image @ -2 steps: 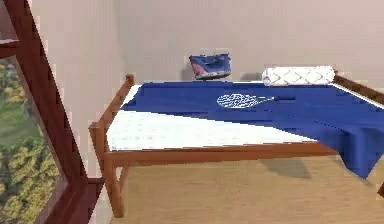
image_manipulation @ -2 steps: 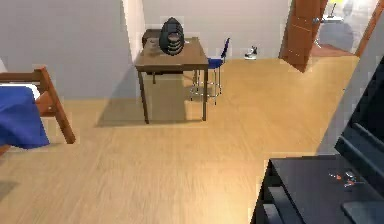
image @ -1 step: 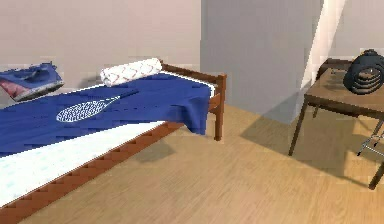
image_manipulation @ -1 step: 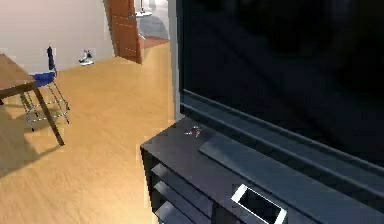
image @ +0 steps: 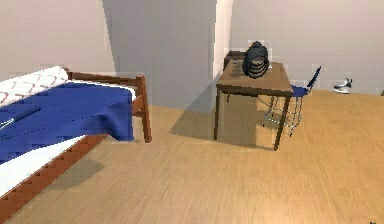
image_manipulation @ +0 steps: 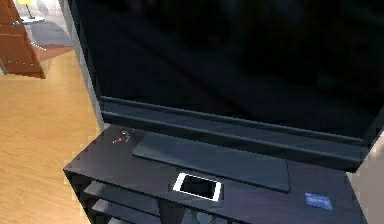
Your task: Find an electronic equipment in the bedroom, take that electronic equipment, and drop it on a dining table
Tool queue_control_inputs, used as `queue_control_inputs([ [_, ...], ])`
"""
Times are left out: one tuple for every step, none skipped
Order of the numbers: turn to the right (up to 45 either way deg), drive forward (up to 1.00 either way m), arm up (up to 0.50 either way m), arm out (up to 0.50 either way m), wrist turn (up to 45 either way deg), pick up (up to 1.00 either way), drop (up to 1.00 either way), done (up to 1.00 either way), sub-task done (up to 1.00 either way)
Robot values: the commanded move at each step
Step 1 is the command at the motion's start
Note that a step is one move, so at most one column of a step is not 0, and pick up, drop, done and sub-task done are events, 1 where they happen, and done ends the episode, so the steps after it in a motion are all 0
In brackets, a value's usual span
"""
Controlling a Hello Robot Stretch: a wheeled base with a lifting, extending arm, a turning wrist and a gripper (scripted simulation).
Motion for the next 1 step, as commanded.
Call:
queue_control_inputs([
  [0.0, 0.00, 0.50, 0.00, 0.0, 0.00, 0.00, 0.00, 0.00],
])
